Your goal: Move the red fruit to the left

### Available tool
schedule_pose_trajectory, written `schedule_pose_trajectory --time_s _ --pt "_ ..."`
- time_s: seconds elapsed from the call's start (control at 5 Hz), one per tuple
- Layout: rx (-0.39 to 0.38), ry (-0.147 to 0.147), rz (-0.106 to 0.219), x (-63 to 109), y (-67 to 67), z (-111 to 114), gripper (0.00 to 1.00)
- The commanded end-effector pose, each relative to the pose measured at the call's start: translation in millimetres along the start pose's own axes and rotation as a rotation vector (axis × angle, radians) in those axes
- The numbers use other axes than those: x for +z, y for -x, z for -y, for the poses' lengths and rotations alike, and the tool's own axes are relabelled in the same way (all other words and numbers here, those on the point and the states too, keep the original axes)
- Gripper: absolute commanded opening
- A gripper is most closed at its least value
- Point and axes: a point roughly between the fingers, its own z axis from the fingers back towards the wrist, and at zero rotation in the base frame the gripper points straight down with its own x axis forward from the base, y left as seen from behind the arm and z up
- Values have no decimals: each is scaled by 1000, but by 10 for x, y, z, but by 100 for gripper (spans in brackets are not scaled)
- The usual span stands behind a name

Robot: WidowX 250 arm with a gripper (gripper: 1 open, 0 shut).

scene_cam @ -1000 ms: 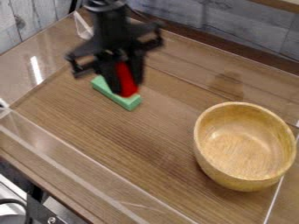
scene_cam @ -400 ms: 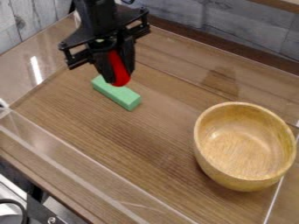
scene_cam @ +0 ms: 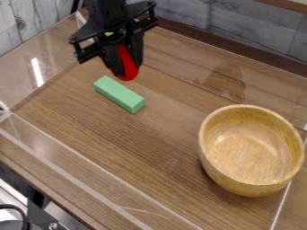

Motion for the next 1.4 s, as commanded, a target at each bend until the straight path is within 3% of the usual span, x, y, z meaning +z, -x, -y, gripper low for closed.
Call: schedule_pose_trajectory --time_s 0.0,0.4,0.8,1.2 --pt "-25 38 34 111 -200 104 0" --pt "-74 22 39 124 -282 150 0" --pt "26 1 67 57 -248 263 0" --pt "106 -27 93 -48 -192 155 0"
